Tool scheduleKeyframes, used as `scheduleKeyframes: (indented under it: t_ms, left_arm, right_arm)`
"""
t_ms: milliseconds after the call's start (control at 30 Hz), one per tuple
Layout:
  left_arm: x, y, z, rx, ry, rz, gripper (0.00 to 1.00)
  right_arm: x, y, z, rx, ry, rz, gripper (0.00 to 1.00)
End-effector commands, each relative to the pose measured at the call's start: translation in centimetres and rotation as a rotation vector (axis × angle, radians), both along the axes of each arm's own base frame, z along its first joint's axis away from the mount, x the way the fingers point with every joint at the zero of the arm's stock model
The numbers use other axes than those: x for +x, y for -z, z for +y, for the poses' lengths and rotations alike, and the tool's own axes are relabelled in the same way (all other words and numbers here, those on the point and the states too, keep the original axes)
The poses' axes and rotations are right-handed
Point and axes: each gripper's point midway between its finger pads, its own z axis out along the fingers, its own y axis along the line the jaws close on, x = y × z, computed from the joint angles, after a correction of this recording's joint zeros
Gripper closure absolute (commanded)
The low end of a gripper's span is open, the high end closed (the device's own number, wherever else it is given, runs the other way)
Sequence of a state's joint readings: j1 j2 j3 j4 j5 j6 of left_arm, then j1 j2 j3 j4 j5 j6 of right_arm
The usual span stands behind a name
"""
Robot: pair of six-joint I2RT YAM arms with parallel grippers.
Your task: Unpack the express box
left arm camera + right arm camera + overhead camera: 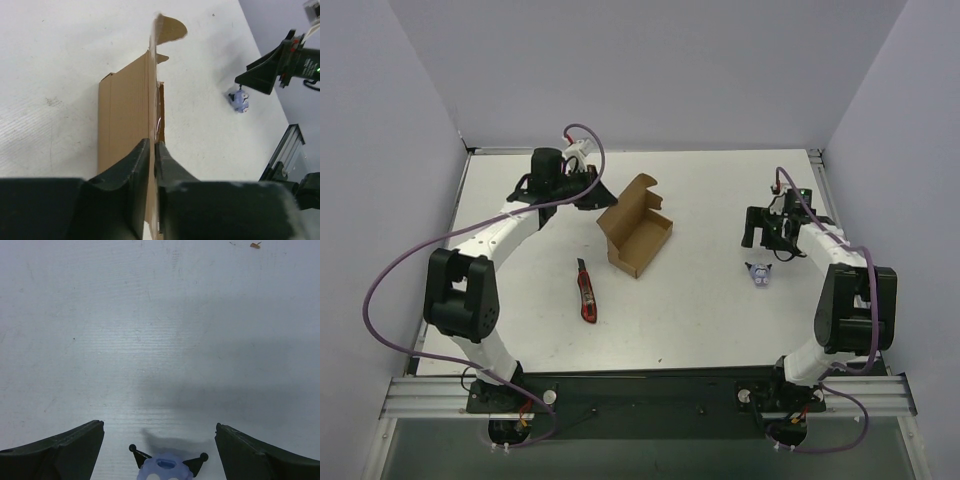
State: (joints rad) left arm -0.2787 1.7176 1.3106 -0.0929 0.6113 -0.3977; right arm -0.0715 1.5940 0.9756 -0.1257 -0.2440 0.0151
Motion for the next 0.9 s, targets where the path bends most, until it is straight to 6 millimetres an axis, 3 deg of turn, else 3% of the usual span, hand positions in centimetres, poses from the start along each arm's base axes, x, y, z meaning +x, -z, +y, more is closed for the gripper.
scheduleKeyframes:
  t_ms: [0,100,133,167,200,267,300,367,433,533,567,633,667,700,800,867]
  left_arm:
    - [0.9,-0.9,0.4,0.034,0.015,-0.062,0.71]
    - [1.5,-0.9,1.3,0.098,-0.018,-0.086,0.22]
    - [1.7,-1.6,1.4,0.110,-0.020,-0.108,0.12]
    - [1.9,-1.9,1.6,0.135,-0.013,-0.139,0.11]
    - [1.9,-2.1,1.9,0.145,-0.013,-0.149,0.11]
    - [2.2,-4.0,2.2,0.156,-0.004,-0.214,0.10]
    - [2.2,-4.7,2.6,0.166,-0.011,-0.234,0.10]
    - [2.9,-6.7,3.5,0.200,-0.026,-0.305,0.09]
    - [3.8,-8.3,5.8,0.273,-0.101,-0.363,0.08]
    - [4.8,-9.8,9.6,0.374,-0.230,-0.411,0.06]
    - [5.1,-10.2,10.7,0.415,-0.256,-0.435,0.04]
    - [5.6,-11.7,13.3,0.496,-0.345,-0.485,0.03]
    - [5.9,-12.5,14.0,0.517,-0.377,-0.511,0.02]
    - [6.0,-13.4,15.1,0.543,-0.424,-0.530,0.03]
    - [6.7,-15.7,18.3,0.593,-0.562,-0.568,0.03]
    - [6.9,-15.8,20.1,0.643,-0.624,-0.567,0.03]
  right_arm:
    - [1.0,-5.0,0.9,0.060,-0.067,-0.101,0.00]
    - [0.9,-7.9,0.6,0.024,-0.063,-0.105,0.00]
    - [0.8,-9.1,0.1,-0.007,-0.036,-0.089,0.00]
    - [0.5,-9.8,-0.1,-0.039,-0.013,-0.078,0.00]
    - [0.3,-10.5,-1.9,-0.125,0.079,-0.066,0.00]
    - [-0.6,-12.3,-2.6,-0.221,0.120,-0.037,0.00]
    - [-1.7,-12.8,-4.2,-0.309,0.159,0.002,0.00]
    - [-1.7,-15.1,-4.5,-0.379,0.170,-0.021,0.00]
    - [-2.1,-16.3,-5.3,-0.418,0.191,-0.022,0.00]
    - [-1.2,-20.4,-5.7,-0.413,0.228,-0.125,0.00]
    - [-0.4,-23.2,-5.7,-0.403,0.244,-0.200,0.00]
    - [0.2,-26.1,-5.9,-0.389,0.265,-0.274,0.00]
    - [0.9,-29.0,-6.0,-0.380,0.283,-0.351,0.00]
    - [1.1,-30.3,-6.1,-0.376,0.293,-0.383,0.00]
    - [1.7,-33.5,-5.6,-0.333,0.297,-0.477,0.00]
    - [1.7,-33.6,-6.2,-0.311,0.318,-0.487,0.00]
